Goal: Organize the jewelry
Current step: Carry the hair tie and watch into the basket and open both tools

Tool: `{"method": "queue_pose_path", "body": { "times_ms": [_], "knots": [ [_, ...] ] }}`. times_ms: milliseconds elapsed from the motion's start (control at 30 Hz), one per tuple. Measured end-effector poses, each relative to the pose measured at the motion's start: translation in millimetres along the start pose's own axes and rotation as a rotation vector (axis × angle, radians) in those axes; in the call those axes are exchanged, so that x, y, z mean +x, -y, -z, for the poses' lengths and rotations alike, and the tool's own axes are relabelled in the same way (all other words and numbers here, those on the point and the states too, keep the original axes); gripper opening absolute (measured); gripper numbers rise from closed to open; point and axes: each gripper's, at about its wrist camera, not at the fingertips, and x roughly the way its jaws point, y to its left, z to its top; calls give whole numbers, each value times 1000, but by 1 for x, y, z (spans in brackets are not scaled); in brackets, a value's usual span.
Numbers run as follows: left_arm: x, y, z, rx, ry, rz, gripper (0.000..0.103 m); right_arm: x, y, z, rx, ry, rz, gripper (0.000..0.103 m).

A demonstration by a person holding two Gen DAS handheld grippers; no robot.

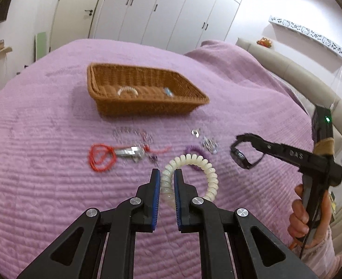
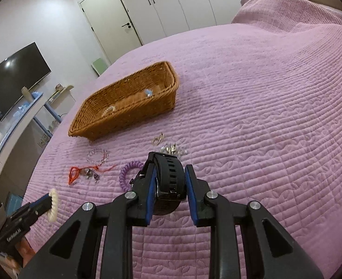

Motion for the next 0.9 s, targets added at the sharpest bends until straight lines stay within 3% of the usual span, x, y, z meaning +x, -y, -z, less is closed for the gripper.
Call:
{"method": "queue_pose_path", "body": {
  "times_ms": [267, 533, 767, 900],
  "knots": [
    [0, -7, -55, 24, 67, -29, 12, -4, -17, -26, -22, 46, -30, 28],
    [35, -21, -125, 28, 100, -22, 12, 25, -55, -80, -75, 88, -60, 28],
    [99, -47, -166, 11, 33, -81, 12, 99, -79, -126, -86, 23, -70, 28],
    [142, -65, -175, -10, -55, -98, 12, 146, -88, -141, -88, -41, -39, 28]
  ]
}}
